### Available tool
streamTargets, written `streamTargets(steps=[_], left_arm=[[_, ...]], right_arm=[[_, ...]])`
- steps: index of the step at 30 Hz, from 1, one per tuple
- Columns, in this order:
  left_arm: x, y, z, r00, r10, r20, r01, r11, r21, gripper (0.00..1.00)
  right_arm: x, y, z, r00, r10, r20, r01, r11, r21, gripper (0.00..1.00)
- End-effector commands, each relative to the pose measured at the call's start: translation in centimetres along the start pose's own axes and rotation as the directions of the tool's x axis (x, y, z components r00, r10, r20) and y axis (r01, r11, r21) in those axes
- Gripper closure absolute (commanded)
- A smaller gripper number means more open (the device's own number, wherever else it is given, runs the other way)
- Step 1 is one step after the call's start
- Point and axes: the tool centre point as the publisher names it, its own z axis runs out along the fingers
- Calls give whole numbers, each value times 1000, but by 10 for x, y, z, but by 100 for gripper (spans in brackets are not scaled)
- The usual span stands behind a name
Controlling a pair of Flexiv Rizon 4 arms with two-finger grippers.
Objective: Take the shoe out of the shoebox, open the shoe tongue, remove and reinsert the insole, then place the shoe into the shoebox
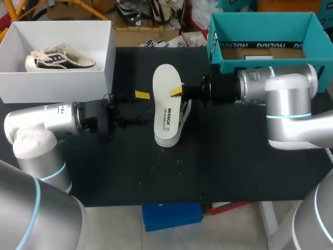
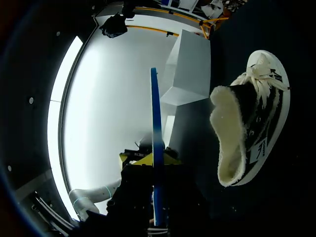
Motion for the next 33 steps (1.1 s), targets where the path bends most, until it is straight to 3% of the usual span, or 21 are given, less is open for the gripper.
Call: streamTargets(steps=[1, 3, 4, 8, 12, 13, 15, 24, 27, 30, 32, 33], left_arm=[[6, 12, 8, 1000, 9, 3, -9, 1000, 8, 3], [5, 14, 12, 1000, 14, 2, -14, 1000, 11, 11], [5, 16, 14, 1000, 18, 3, -18, 1000, 15, 22], [5, 19, 21, 1000, 20, 2, -20, 999, 27, 40], [4, 21, 26, 1000, 28, 0, -28, 999, 40, 41], [4, 21, 27, 1000, 31, -1, -31, 999, 44, 49], [4, 22, 29, 999, 35, -3, -35, 998, 49, 52], [3, 24, 36, 999, 45, -8, -44, 996, 74, 55], [3, 25, 39, 999, 47, -9, -46, 996, 80, 74], [3, 23, 42, 999, 47, -14, -46, 994, 97, 81], [5, 22, 45, 999, 35, -22, -31, 991, 131, 100], [6, 21, 46, 999, 28, -23, -25, 990, 137, 100]], right_arm=[[0, 0, 0, 1000, 1, 1, -1, 1000, 1, 100], [0, 0, 0, 1000, 1, 1, -1, 1000, 1, 100], [0, 0, 0, 1000, 1, 1, -1, 1000, 1, 100], [0, 0, 0, 1000, 1, 1, -1, 1000, 1, 100], [0, 0, 0, 1000, 1, 1, -1, 1000, 1, 100], [0, 0, 0, 1000, 1, 1, -1, 1000, 1, 100], [0, 0, 0, 1000, 1, 1, -1, 1000, 1, 100], [0, 0, 0, 1000, 1, 1, -1, 1000, 1, 100], [0, 0, 0, 1000, 1, 1, -1, 1000, 1, 100], [0, 0, 0, 1000, 1, 1, -1, 1000, 1, 100], [0, 0, 0, 1000, 1, 1, -1, 1000, 1, 100], [0, 0, 0, 1000, 1, 1, -1, 1000, 1, 100]])
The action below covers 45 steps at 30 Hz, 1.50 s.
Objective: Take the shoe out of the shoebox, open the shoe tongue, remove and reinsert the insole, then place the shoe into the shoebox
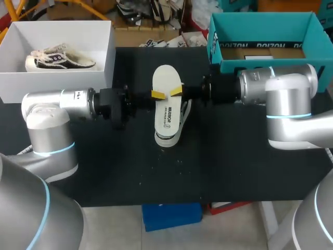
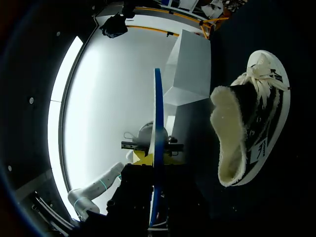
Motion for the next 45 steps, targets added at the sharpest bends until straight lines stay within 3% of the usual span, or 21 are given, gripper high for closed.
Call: streamTargets(steps=[1, 7, 8, 9, 17, 28, 38, 45], left_arm=[[4, 3, 7, 1000, -15, -12, 16, 999, 48, 100], [10, -1, 12, 998, -42, -44, 46, 994, 97, 100], [10, -3, 12, 997, -58, -51, 63, 992, 108, 100], [10, -5, 12, 996, -71, -58, 77, 990, 118, 100], [8, -33, -7, 971, -175, -162, 203, 963, 179, 100], [0, -77, -35, 930, -237, -280, 309, 917, 251, 100], [4, -107, -57, 881, -271, -388, 390, 880, 271, 100], [7, -114, -72, 861, -271, -430, 407, 875, 262, 100]], right_arm=[[0, 0, 0, 1000, 1, 2, -1, 1000, 1, 100], [0, 0, 0, 1000, 1, 2, -1, 1000, 1, 100], [0, 0, -1, 1000, 1, 13, -1, 1000, -2, 69], [2, 0, -2, 1000, 3, 25, -3, 1000, -20, 0], [0, -13, -33, 993, 56, 101, -41, 988, -148, 0], [-9, -51, -85, 970, 149, 193, -91, 955, -282, 0], [7, -81, -129, 941, 186, 281, -76, 930, -361, 0], [17, -85, -151, 928, 185, 324, -41, 913, -405, 0]])
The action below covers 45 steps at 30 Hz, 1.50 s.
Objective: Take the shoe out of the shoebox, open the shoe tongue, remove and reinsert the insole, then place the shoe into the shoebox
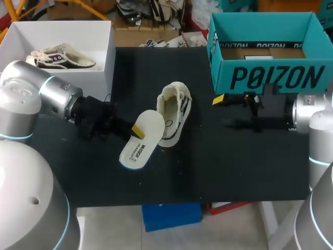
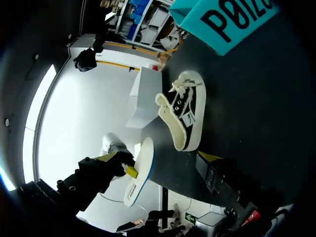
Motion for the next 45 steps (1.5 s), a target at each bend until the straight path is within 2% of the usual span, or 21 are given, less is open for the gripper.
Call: streamTargets(steps=[1, 11, 22, 29, 38, 45], left_arm=[[-1, -8, -8, 1000, -1, -19, 1, 1000, -10, 100], [1, -8, -12, 995, 4, -104, 0, 999, 42, 100], [8, 0, -4, 991, -30, -132, 41, 995, 88, 100], [12, 1, -1, 978, -49, -202, 88, 978, 189, 100], [18, 20, -6, 958, -71, -279, 131, 970, 206, 100], [18, 39, 1, 942, -55, -332, 140, 961, 239, 100]], right_arm=[[6, -6, -34, 1000, -4, 25, 6, 998, -60, 0], [7, -7, -37, 999, -24, 22, 26, 997, -67, 0], [7, -7, -37, 999, -24, 22, 26, 997, -67, 0], [7, -7, -37, 999, -24, 22, 26, 997, -67, 0], [7, -7, -37, 999, -24, 22, 26, 997, -67, 0], [7, -7, -37, 999, -24, 22, 26, 997, -67, 0]])
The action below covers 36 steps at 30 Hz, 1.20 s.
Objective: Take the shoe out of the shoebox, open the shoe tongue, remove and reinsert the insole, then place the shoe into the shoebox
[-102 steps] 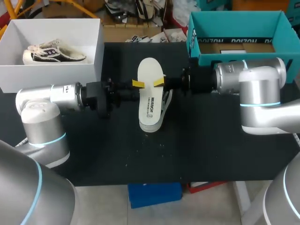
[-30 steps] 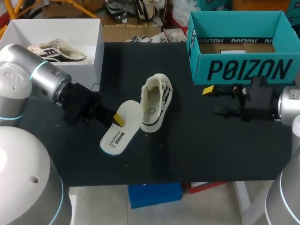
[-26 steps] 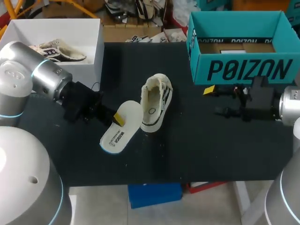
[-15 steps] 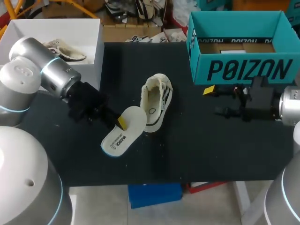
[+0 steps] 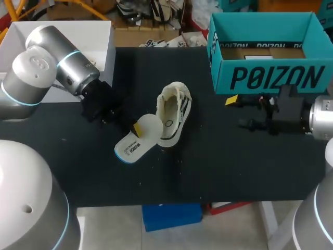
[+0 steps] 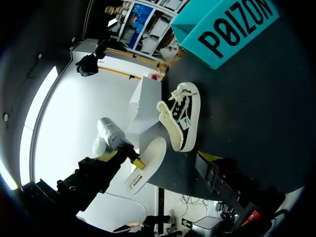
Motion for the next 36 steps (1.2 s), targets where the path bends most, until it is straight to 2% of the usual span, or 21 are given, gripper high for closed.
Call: streamTargets(steps=[1, 14, 36], left_arm=[[-5, 18, 4, 999, 2, -36, 1, 997, 77, 100], [-1, 40, 8, 994, -13, -108, 22, 996, 82, 100], [0, 75, 7, 989, -13, -151, 22, 998, 57, 100]], right_arm=[[0, 0, -1, 1000, 1, 1, -1, 1000, 1, 0], [0, 0, -1, 1000, 1, 1, -1, 1000, 1, 0], [0, 0, -1, 1000, 1, 1, -1, 1000, 1, 0]])
